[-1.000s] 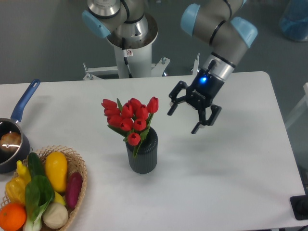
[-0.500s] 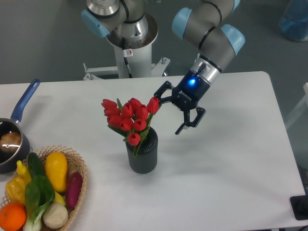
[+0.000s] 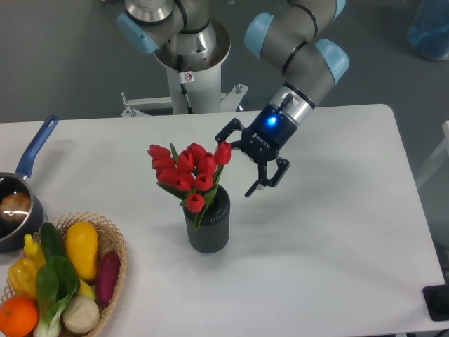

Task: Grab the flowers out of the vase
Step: 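Lower the open gripper to the tulip stems above the vase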

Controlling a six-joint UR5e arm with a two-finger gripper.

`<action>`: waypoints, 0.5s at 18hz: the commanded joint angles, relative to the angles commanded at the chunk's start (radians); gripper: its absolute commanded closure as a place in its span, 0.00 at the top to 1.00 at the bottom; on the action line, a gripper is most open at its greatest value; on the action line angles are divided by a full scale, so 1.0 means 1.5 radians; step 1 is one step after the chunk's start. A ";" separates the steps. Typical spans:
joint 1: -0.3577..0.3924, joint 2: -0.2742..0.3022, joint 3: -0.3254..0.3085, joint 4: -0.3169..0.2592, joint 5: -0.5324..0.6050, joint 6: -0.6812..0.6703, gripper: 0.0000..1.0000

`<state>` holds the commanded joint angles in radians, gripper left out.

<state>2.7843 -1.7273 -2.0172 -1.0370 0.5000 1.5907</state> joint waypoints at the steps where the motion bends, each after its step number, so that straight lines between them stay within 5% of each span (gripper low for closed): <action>1: -0.003 0.006 0.001 0.000 -0.003 -0.002 1.00; 9: -0.038 0.000 0.015 0.000 0.000 -0.001 1.00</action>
<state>2.7275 -1.7272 -1.9942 -1.0370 0.5001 1.5892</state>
